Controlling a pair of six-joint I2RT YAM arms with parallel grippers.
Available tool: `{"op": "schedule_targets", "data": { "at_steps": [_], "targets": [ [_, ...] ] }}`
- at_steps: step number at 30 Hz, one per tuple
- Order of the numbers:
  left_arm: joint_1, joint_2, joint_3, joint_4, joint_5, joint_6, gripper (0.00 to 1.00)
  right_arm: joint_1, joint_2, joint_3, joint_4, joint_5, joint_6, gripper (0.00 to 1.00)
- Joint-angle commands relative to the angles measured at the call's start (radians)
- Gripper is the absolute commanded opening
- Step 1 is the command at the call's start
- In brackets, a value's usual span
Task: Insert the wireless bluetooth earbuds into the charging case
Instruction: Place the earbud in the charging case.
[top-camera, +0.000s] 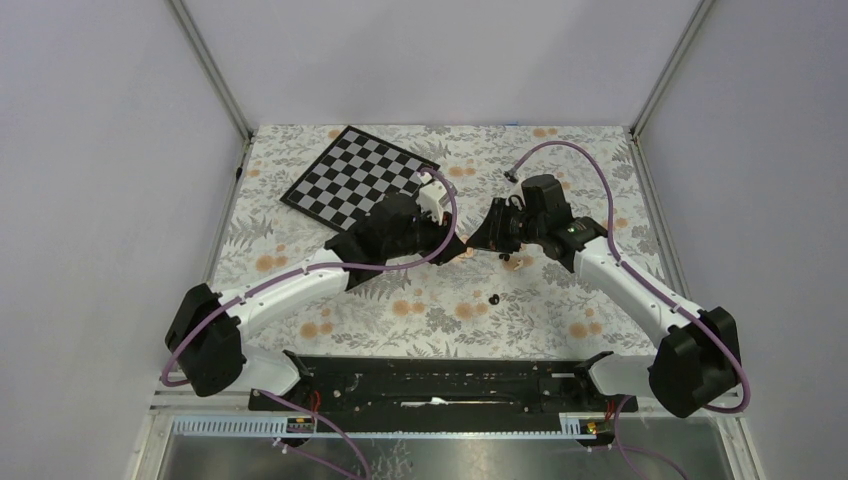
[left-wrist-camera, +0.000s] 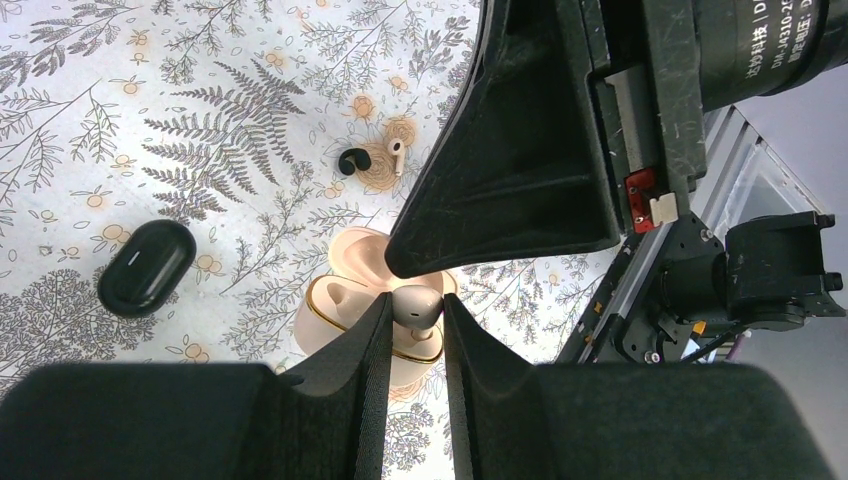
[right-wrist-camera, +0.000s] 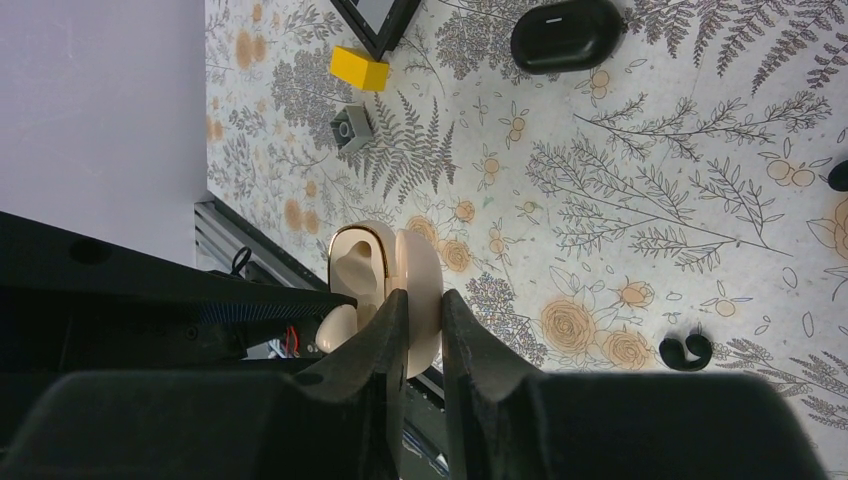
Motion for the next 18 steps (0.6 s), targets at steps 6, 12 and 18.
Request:
{"op": "schedule_targets", "data": {
  "at_steps": [6,12,18],
  "targets": [
    [0.003,-0.023,0.012,-0.033,0.017,0.025,0.25,-0.013,-0.059,0.028,0.057,-0.017,0.013,0.00],
    [0.003,-0.020,0.051,-0.093,0.014,0.056,0.43,-0.013,-0.060,0.031,0.054,-0.020,0.006,0.00],
    [0.003,-0.009,0.080,-0.123,0.026,0.075,0.51,-0.013,-0.070,0.034,0.051,-0.020,0.004,0.00]
  ]
}}
